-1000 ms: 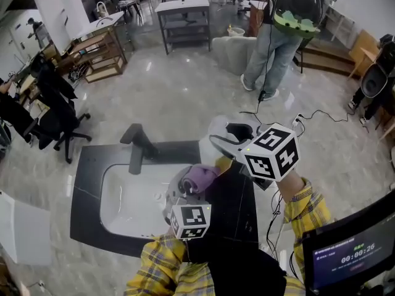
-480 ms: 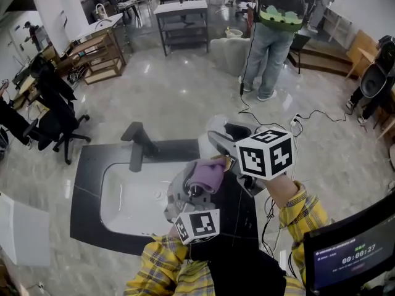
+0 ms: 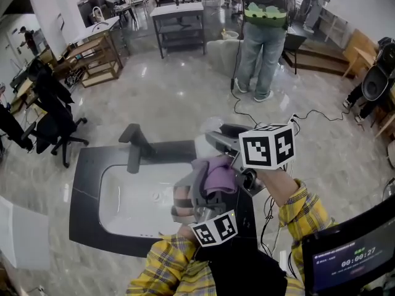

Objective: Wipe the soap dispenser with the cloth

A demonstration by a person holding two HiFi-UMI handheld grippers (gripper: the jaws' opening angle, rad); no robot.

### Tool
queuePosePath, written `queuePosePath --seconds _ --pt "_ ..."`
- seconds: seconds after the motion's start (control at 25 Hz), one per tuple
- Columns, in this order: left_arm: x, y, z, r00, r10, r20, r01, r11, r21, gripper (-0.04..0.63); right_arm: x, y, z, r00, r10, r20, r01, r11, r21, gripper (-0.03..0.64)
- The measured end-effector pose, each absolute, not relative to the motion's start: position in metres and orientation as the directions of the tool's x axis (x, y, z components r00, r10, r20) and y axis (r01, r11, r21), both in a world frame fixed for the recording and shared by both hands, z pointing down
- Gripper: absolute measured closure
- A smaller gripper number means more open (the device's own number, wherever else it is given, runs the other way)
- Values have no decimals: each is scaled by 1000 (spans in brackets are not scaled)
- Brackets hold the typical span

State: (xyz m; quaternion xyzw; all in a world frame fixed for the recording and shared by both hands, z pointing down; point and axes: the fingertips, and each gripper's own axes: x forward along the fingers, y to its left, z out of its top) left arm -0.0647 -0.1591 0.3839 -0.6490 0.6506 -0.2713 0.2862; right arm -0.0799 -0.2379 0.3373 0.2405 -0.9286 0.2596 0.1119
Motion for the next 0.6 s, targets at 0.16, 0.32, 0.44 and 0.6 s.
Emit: queuePosePath --seconds 0.16,0.32,0.44,0.6 --pt "-52 -163 407 29 -998 59 -677 -63 -733 523 -80 -237 338 -865 -379 329 -494 757 -428 456" --pt "-50 -167 432 36 -990 133 -682 -121 -721 523 -81 -238 338 -875 -363 322 -476 766 -431 456" --pt "-49 -169 443 38 -986 161 -669 -144 -729 523 -80 -237 337 -878 -358 317 -470 770 -431 456" --pt "-49 -170 462 36 -976 215 -660 -185 -728 523 -81 -237 337 -883 -348 316 -460 777 -430 456"
